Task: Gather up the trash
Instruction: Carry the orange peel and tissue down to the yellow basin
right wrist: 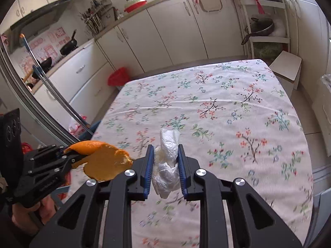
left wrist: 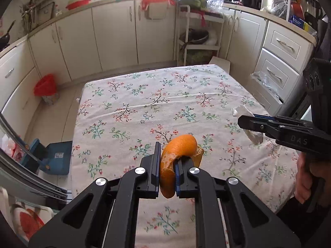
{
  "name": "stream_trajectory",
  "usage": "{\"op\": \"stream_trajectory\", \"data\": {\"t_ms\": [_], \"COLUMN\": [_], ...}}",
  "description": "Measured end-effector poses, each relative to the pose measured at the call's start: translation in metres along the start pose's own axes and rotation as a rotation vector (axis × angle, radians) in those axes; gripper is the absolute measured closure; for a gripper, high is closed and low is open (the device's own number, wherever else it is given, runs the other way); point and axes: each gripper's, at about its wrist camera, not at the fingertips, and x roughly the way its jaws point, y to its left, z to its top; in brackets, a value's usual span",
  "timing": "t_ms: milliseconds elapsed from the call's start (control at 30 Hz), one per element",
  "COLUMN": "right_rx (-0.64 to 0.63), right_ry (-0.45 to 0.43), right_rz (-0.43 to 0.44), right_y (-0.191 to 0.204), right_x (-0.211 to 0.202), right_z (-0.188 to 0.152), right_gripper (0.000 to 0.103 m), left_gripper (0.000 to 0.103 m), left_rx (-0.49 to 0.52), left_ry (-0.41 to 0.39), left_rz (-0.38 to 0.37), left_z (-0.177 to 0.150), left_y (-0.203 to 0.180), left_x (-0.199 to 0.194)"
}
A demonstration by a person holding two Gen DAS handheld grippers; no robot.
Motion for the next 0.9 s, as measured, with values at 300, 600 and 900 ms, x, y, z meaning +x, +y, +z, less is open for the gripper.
{"op": "stream_trajectory", "data": {"t_ms": [300, 600, 900], "right_rx": [-0.015, -0.021, 0.002], "right_ry": [-0.022, 0.013, 0.052], "right_rz": [0.077, 0.105, 0.099], "right_y": [0.027, 0.040, 0.037], "right_x": [-0.046, -0.081, -0.108], "right_z": [-0.057, -0.129, -0.182], "right_gripper": [0.080, 0.080, 0.080], "left_gripper": [0.093, 0.093, 0.093], "left_rx": [-0.048, -0.113, -0.199], "left_ry": [-0.038, -0.020, 0.011], "left_rz": [-0.027, -0.050, -0.052], "left_z": [-0.044, -0.103, -0.157], "left_y": [-0.023, -0.040, -0.044], "left_x": [-0.050, -0.085, -0.115]}}
